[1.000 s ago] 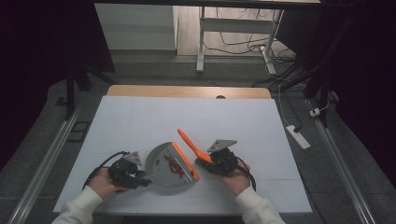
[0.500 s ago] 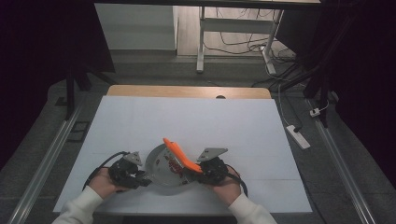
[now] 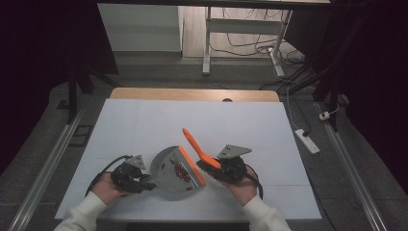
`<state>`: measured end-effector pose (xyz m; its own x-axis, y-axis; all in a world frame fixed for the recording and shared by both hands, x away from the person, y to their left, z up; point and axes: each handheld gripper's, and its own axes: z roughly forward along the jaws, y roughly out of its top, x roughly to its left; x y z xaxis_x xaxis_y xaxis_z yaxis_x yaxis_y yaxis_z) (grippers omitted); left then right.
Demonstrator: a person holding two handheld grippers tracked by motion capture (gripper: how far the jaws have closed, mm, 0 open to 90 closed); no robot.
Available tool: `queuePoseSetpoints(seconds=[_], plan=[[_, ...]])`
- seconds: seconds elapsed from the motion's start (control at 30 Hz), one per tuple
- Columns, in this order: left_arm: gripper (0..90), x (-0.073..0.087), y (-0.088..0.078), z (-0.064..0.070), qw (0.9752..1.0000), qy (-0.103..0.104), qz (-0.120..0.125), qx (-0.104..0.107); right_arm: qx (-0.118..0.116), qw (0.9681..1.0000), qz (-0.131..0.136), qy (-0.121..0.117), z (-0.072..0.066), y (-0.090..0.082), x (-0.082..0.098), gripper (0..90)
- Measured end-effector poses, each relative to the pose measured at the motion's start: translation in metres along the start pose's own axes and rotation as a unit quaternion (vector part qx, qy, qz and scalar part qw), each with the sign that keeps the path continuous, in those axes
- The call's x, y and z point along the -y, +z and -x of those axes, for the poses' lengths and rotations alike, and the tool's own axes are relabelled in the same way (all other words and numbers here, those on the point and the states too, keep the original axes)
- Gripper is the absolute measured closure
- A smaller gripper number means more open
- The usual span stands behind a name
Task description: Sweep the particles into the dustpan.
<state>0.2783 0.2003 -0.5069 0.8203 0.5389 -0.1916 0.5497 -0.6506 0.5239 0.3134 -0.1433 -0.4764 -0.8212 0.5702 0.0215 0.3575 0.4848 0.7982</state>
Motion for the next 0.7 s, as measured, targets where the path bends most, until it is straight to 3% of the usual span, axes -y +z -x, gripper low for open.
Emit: queuePoseSetpoints(seconds=[0.3,0.53,0.7], plan=[[62.1,0.000,-0.002,0.000,0.9999,-0.003,0.013,-0.005,0.009,0.9999,0.001,0.005,0.011,-0.008,0.001,70.0],[62.1,0.002,-0.011,-0.005,0.9986,-0.027,0.043,-0.017,0.013,0.9999,0.005,0.009,0.015,-0.014,0.002,70.0],[62.0,0.004,-0.018,-0.008,0.9949,-0.062,0.071,-0.036,0.013,0.9995,0.020,0.022,0.019,-0.021,0.003,70.0]])
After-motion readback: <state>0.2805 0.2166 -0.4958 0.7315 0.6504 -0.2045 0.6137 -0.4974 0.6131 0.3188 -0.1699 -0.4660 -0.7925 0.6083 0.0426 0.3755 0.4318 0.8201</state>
